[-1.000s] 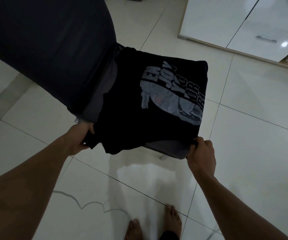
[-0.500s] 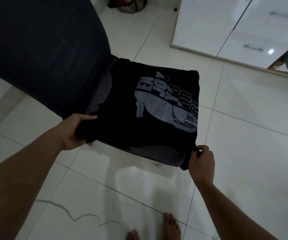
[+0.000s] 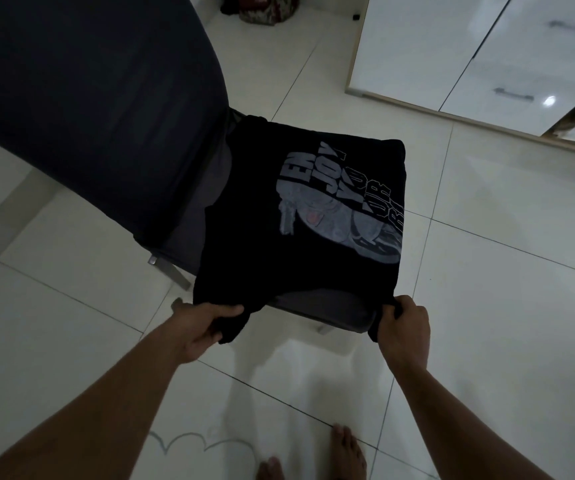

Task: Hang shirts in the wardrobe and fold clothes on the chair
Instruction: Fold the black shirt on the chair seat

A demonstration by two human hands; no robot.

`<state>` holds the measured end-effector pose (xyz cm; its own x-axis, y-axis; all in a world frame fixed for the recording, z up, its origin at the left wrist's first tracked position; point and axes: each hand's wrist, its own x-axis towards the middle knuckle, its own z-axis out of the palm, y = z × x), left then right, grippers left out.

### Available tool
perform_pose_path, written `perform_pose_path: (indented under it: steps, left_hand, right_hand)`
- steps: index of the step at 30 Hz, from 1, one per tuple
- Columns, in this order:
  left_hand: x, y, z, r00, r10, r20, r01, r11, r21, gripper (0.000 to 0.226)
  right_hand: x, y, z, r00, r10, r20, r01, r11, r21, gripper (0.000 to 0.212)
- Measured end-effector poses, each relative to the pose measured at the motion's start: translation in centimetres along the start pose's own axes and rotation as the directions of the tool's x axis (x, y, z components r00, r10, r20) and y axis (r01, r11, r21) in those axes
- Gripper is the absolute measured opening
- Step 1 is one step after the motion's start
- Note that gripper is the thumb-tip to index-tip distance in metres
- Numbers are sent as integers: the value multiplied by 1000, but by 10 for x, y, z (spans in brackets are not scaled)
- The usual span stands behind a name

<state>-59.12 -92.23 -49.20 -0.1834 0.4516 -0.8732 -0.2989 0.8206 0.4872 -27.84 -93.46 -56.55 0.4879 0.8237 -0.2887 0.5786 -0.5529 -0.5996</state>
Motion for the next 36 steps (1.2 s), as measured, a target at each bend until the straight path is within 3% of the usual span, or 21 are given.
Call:
perform_pose_path:
  steps: [2, 6, 9, 11, 13, 16, 19, 22, 23, 27, 30, 33, 36]
  left_hand:
    - [2, -5, 2, 994, -62, -86, 64, 998, 23, 52]
    - [-4, 11, -16, 988, -148, -53, 155, 973, 173, 32]
    - [-15, 41, -30, 991, -116, 61, 99, 965, 242, 20]
    - [-19, 57, -35, 999, -13, 52, 2, 979, 205, 4]
    - [-12, 61, -39, 992, 118, 37, -122, 984, 129, 9]
    - [-9, 52, -31, 978, 198, 58, -204, 972, 118, 23]
    - [-11, 48, -28, 980, 200, 13, -200, 975, 100, 22]
    - [-10, 60, -35, 975, 152, 159, -127, 979, -162, 38]
    - [-10, 65, -36, 970, 144, 198, -112, 980, -164, 43]
    - [-8, 92, -35, 949, 177, 263, -226, 959, 172, 61]
    - [-10, 111, -32, 939, 144, 314, -207, 962, 177, 65]
    - [-10, 114, -29, 940, 155, 303, -258, 905, 337, 54]
    - [-12, 111, -27, 948, 195, 253, -301, 807, 508, 31]
  right_hand:
    - [0, 0, 0, 1000, -1, 2, 1, 1000, -6, 19]
    - [-1, -3, -5, 1000, -7, -16, 7, 1000, -29, 19]
    - [-3, -10, -13, 998, -17, -58, 16, 1000, -18, 19]
    - [-4, -12, -17, 995, -43, -92, 41, 999, -20, 21]
    - [-5, -13, -19, 992, -64, -105, 62, 998, -24, 19]
    - [-9, -14, -20, 997, -30, -69, 34, 998, 56, 13]
    - [-10, -12, -20, 998, 6, -66, 4, 990, 144, 13]
    - [-3, -5, -26, 994, 2, -105, 13, 991, 135, 10]
    - [1, -1, -28, 994, -7, -109, 20, 993, 114, 10]
    - [16, 5, -38, 992, -52, -111, 63, 994, 95, 9]
    - [18, -6, -49, 988, -76, -137, 94, 988, 125, 8]
    - [17, -7, -51, 987, -62, -151, 82, 988, 130, 25]
    - [20, -7, -51, 982, -70, -175, 95, 986, 135, 26]
